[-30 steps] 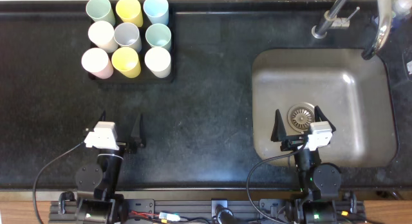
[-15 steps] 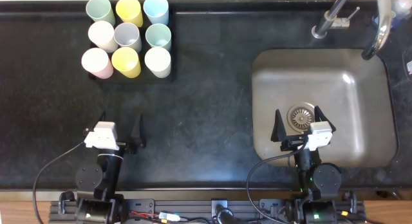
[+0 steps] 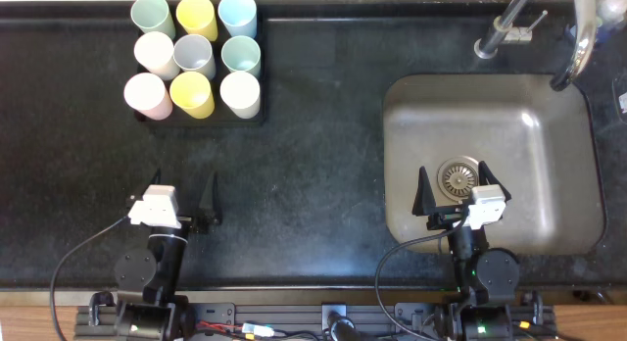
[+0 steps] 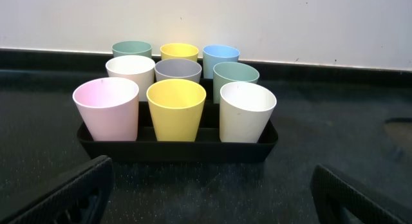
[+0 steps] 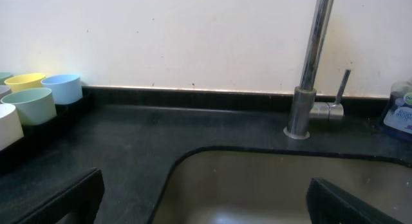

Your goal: Store Cups

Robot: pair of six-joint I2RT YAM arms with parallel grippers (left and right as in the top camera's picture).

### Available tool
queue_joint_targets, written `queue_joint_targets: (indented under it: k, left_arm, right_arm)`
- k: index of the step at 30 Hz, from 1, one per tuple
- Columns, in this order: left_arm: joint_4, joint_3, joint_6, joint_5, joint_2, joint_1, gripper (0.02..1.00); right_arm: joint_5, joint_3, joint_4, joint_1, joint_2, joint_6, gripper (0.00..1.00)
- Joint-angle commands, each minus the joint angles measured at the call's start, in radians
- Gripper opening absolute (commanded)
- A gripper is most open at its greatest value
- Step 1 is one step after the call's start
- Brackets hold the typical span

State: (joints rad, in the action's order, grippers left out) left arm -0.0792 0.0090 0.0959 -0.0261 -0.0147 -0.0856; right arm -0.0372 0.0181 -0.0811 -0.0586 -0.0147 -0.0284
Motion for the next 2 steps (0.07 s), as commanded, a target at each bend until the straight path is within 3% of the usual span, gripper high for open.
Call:
queue_joint_targets:
  k: [1,2]
  left_arm:
    - [-0.005,-0.001,-0.021,0.002,0.012,-0.008,0.998]
    - [-0.005,-0.001,-0.021,0.002,0.012,-0.008,1.000]
  right_arm:
    - [0.005,-0.013,0.006,0.006,0.010,0.007,0.998]
    - [0.005,-0.013,0.006,0.006,0.010,0.006,0.998]
